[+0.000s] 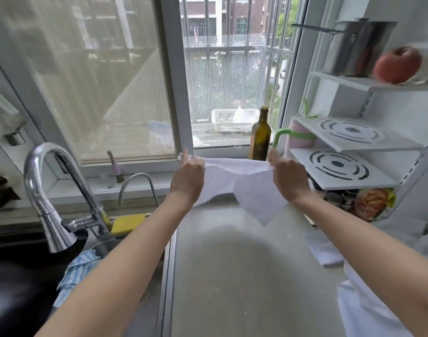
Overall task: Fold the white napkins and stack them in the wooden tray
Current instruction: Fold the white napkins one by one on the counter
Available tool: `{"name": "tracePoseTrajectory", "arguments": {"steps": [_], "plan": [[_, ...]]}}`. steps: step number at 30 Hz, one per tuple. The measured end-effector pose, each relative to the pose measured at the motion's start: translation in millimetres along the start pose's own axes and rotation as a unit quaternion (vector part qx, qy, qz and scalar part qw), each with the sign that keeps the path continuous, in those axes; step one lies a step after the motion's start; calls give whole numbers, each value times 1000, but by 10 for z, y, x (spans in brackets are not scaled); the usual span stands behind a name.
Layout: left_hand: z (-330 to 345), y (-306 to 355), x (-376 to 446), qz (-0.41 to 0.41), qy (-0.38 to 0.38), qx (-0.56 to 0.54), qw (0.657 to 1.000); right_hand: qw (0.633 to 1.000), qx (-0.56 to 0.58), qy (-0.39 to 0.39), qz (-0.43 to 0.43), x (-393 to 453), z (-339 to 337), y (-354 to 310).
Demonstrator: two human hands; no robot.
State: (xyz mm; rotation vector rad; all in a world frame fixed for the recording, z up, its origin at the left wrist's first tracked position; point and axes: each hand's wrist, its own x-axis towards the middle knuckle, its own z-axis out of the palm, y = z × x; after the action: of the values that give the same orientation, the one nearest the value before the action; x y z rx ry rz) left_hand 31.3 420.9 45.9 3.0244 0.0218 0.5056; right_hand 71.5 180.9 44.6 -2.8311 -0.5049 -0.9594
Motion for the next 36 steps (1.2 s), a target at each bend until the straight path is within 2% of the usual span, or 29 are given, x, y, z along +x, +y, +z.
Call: {"name": "tracePoseTrajectory", "arguments": {"steps": [2, 4, 7, 11, 16, 17, 18, 20, 22, 24, 26, 29, 30, 31, 33, 36], "plan": [[113, -34, -143, 9, -47, 2, 999, 999, -4, -29, -39, -178, 18, 7], [286, -83, -349, 30, -87, -1, 996, 991, -6, -114, -63, -415, 108, 18], [599, -165, -735, 59, -158, -9, 986, 965, -9, -258, -50, -925, 297, -14], [988, -169, -1256, 76, -299, -30, 951, 927, 60, -369, 1, -1732, 512, -156], [1269, -82, -1725, 65, -453, -39, 888, 862, 50, -504, -18, -2392, 725, -227], [1296, -62, -1809, 59, -482, -35, 874, 855, 36, -513, -73, -2505, 731, -230], [1295, -41, -1867, 52, -516, -34, 854, 852, 36, -514, -91, -2589, 738, -241], [1284, -3, -1929, 60, -575, -19, 816, 833, 67, -542, -85, -2641, 752, -264], [1255, 25, -1920, 52, -614, 7, 787, 791, 107, -603, 6, -2553, 724, -314], [1228, 47, -1912, 54, -649, 40, 758, 752, 103, -650, 31, -2451, 632, -340], [1238, 49, -1934, 16, -684, 37, 729, 721, 75, -689, 6, -2435, 576, -330], [1218, 77, -1972, -18, -747, -14, 664, 646, 25, -762, -46, -2476, 515, -322], [1194, 80, -1963, -26, -759, -29, 650, 631, 22, -774, -53, -2455, 499, -316], [1167, 74, -1940, -23, -759, -35, 649, 622, 21, -781, -52, -2409, 481, -302], [1136, 34, -1872, -6, -737, -40, 675, 624, 48, -779, -34, -2298, 476, -239], [1176, -34, -1737, -18, -652, -74, 754, 683, 126, -719, 24, -2131, 517, -144]]}}
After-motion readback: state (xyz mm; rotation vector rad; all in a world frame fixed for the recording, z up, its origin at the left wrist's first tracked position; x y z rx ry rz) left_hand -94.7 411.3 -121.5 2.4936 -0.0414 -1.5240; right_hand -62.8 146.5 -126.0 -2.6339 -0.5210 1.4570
